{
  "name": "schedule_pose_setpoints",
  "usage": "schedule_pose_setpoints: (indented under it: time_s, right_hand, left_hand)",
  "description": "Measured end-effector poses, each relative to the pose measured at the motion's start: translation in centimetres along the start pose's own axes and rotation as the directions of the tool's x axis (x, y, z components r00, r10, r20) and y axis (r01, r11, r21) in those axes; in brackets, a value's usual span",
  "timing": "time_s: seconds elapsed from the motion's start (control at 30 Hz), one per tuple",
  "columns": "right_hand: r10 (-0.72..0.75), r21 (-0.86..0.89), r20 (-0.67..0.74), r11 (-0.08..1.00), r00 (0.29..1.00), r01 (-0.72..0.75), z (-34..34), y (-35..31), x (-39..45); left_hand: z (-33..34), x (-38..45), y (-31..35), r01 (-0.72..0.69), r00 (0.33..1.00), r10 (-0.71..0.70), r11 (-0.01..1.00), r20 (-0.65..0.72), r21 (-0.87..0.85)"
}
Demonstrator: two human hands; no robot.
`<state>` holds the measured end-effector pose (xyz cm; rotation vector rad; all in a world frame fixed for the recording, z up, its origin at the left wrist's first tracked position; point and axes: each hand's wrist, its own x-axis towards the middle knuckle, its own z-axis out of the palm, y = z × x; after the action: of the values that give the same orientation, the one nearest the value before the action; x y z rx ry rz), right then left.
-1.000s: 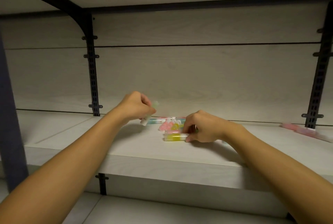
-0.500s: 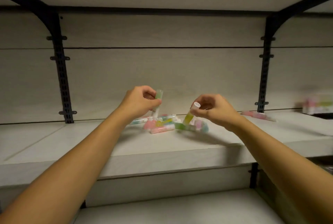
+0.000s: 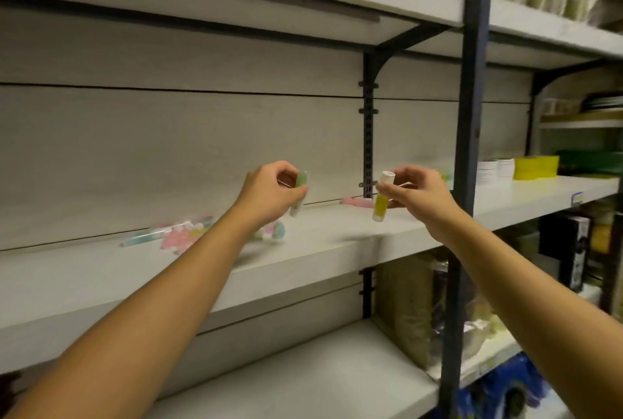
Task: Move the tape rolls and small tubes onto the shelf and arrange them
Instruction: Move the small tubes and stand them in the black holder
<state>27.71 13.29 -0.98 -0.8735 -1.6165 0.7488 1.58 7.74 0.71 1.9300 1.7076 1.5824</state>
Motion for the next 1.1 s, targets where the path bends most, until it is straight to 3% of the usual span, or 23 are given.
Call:
schedule_pose_setpoints:
  time_s: [0.27,0.63,1.1]
  right_hand:
    - [0.014,-0.126,-0.163,0.991,0.987,-0.035,-12.3,3.9,-0.7]
    - [0.047,-0.241,-0.210,0.966,0.977,-0.098,-28.0,9.4,-1.9]
    - [0.043,-0.324,-0.251,0.937,0.967,-0.126,-38.9,15.2,1.7]
  left_hand:
    - [10.0,-0.8,6.7,-0.034,0.995,0.035,0.999,0.090,-0.012]
    - [24.4,-1.2,15.4,-0.090,0.988,0.097,0.994,0.120,-0.063]
    - [39.4,3.9,19.6,-0.095,0.983,0.095,0.995,0.159,-0.013]
